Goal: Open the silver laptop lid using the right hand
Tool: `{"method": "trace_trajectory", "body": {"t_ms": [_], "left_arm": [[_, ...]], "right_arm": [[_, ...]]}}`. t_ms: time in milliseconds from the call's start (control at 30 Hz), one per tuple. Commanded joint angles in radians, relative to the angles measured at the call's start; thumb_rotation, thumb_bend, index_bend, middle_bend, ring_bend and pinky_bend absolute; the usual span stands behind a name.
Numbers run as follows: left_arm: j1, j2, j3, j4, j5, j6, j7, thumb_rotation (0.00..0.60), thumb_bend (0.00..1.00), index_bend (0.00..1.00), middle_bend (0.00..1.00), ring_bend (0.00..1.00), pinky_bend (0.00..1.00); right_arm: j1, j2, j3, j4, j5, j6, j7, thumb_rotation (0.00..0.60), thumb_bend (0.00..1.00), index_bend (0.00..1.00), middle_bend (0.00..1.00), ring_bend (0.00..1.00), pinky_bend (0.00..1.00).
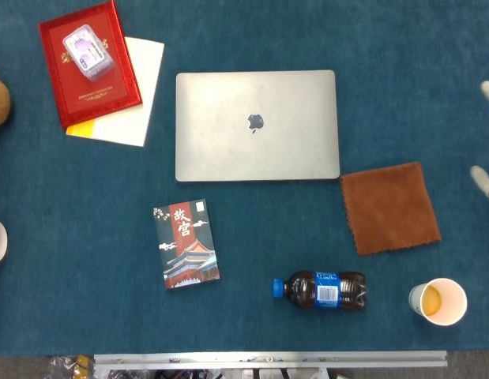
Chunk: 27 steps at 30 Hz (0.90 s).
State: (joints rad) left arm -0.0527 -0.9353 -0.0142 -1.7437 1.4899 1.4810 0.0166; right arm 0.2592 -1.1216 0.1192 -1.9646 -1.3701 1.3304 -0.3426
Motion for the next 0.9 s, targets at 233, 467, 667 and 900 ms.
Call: {"method": "trace_trajectory", "body": {"t_ms": [233,467,667,900], "left_arm": [[-0.005,-0.009,-0.009,0.006,0.019,0.017,0.0,0.597,0.41,0.09,0.07,0.02,0.07],[-0.003,0.006,-0.008,-0.006,0.019,0.019,0.009,0.599,0.41,0.09,0.07,0.02,0.07],[0.0,0.016,-0.005,-0.01,0.014,0.015,0.01,0.598,0.41,0.09,0.07,0.02,0.07],[-0.005,0.016,-0.003,-0.01,0.017,0.006,0.015,0.598,0.41,0.09,0.07,0.02,0.07]], "right_arm": [[0.1,-0.077,0.039,-0.016,0.024,-0.09,-0.093,0.6,0.14,0.0,0.09,0.0,0.0],[0.207,-0.177,0.083,0.013,0.139,-0.181,-0.189,0.6,0.14,0.0,0.09,0.0,0.0],[0.295,-0.265,0.109,0.07,0.257,-0.24,-0.264,0.6,0.14,0.0,0.09,0.0,0.0],[0.396,-0.374,0.128,0.148,0.366,-0.281,-0.335,0.6,0.14,0.0,0.09,0.0,0.0]]}}
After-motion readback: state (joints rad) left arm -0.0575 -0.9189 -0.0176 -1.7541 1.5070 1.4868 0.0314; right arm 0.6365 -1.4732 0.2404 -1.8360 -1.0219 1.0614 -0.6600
